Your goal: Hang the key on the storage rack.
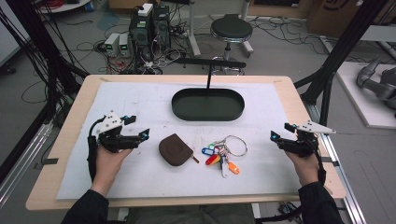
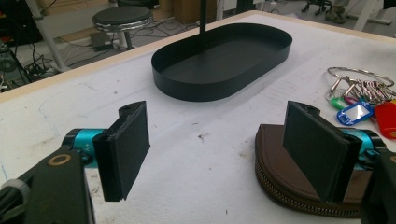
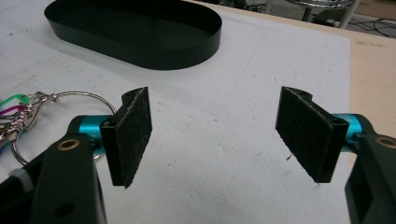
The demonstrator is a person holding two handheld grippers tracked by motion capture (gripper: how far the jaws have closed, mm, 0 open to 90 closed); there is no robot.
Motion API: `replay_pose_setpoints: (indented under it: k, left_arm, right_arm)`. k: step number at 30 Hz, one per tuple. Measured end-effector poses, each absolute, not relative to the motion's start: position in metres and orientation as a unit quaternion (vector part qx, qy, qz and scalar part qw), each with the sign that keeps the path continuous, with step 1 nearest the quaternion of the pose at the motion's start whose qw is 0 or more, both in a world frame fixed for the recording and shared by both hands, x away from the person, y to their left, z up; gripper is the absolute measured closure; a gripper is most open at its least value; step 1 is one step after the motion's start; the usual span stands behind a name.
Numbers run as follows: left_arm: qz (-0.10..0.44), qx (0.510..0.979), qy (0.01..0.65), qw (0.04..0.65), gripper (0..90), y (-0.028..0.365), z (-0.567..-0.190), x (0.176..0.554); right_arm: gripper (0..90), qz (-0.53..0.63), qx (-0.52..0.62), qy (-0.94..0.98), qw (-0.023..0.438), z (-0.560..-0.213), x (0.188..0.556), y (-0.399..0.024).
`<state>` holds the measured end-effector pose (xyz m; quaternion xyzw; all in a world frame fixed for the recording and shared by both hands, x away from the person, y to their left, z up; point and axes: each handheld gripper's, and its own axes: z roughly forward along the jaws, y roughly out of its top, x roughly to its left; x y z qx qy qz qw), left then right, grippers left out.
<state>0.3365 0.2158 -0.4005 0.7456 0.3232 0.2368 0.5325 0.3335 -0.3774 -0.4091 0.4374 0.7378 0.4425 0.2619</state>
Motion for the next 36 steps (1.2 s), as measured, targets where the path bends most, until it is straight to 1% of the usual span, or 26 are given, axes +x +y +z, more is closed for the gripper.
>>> replay_pose_setpoints:
  k: [11, 20, 24, 29, 33, 34, 36]
  left_arm:
    - [0.235, 0.747, 0.330, 0.526, 23.3, 0.213, -0.401, 0.337]
    - [0.223, 0.754, 0.329, 0.523, 23.4, 0.206, -0.403, 0.338]
    - [0.215, 0.755, 0.325, 0.527, 24.8, 0.201, -0.404, 0.338]
    - [0.196, 0.766, 0.297, 0.535, 27.8, 0.180, -0.399, 0.340]
    - [0.180, 0.774, 0.281, 0.537, 28.2, 0.160, -0.394, 0.341]
    - [0.180, 0.774, 0.281, 0.537, 28.2, 0.160, -0.394, 0.341]
    - [0.163, 0.780, 0.276, 0.538, 28.2, 0.147, -0.390, 0.344]
  right_arm:
    - [27.4, 0.441, 0.437, 0.740, 0.260, -0.411, 0.335, -0.376]
    - [27.4, 0.439, 0.433, 0.743, 0.261, -0.411, 0.333, -0.376]
    - [27.4, 0.440, 0.433, 0.743, 0.260, -0.411, 0.332, -0.376]
    - [27.4, 0.440, 0.432, 0.743, 0.262, -0.411, 0.332, -0.377]
    - [27.4, 0.440, 0.433, 0.742, 0.261, -0.411, 0.332, -0.378]
    - [27.4, 0.439, 0.433, 0.743, 0.262, -0.411, 0.332, -0.378]
    - [27.4, 0.440, 0.433, 0.743, 0.261, -0.412, 0.332, -0.378]
